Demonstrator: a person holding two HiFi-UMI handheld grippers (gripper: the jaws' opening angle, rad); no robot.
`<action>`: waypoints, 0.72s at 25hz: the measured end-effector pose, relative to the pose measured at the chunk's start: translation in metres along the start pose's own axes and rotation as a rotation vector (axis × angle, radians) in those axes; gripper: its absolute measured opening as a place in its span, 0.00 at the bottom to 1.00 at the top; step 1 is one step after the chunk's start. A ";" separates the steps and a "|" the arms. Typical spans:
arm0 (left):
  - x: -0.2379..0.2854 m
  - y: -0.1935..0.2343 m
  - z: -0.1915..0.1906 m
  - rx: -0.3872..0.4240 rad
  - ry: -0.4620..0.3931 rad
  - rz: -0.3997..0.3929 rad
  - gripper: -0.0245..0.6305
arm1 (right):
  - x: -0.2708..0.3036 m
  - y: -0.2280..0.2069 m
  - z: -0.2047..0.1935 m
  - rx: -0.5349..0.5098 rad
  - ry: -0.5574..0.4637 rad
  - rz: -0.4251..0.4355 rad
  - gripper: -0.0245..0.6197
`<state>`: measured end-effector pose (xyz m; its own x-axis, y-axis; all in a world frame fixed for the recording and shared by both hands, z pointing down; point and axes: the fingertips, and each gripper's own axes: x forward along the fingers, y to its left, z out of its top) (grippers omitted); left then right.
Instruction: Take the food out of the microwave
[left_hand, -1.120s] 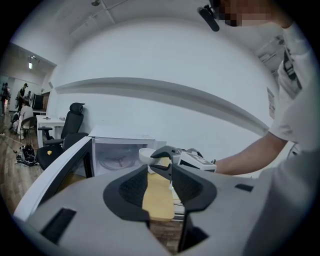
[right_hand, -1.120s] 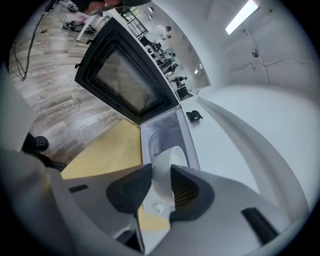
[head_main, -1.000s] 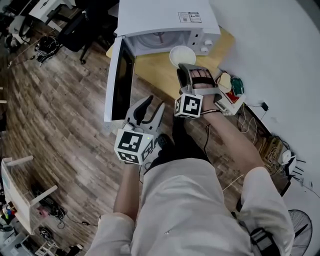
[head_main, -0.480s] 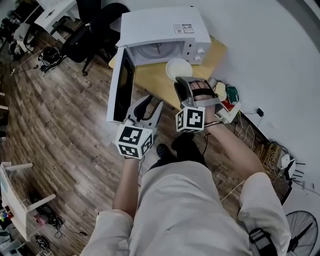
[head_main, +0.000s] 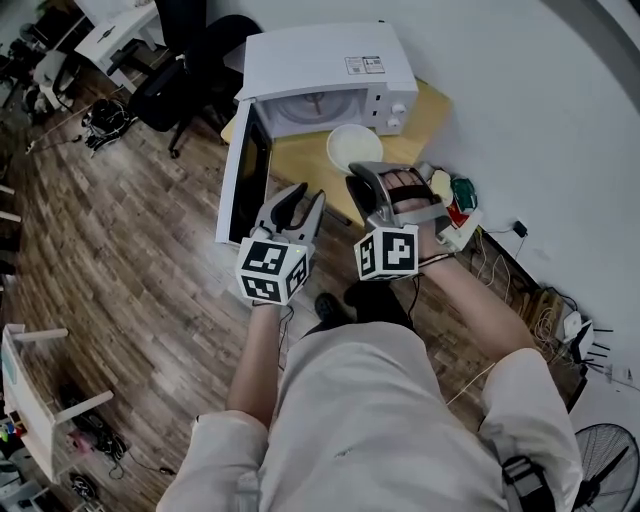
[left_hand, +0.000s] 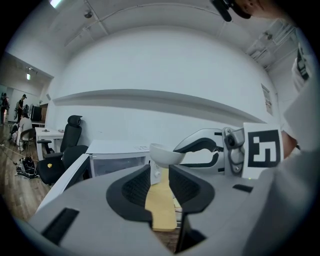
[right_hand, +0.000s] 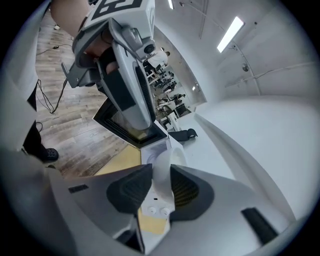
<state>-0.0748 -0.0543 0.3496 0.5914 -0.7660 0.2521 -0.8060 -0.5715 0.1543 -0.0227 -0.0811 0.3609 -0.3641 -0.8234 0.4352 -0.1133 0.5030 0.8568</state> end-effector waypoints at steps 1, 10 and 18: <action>0.001 0.001 0.001 0.003 -0.001 0.005 0.20 | -0.002 -0.001 0.002 -0.002 -0.005 0.001 0.21; -0.002 0.013 0.003 0.025 0.006 0.058 0.12 | -0.013 -0.008 0.023 -0.014 -0.061 0.009 0.21; -0.004 0.015 0.002 0.026 0.004 0.068 0.06 | -0.017 -0.002 0.034 -0.048 -0.080 0.021 0.21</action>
<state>-0.0891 -0.0602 0.3486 0.5349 -0.8022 0.2652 -0.8434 -0.5254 0.1122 -0.0482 -0.0593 0.3426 -0.4388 -0.7883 0.4313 -0.0613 0.5051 0.8609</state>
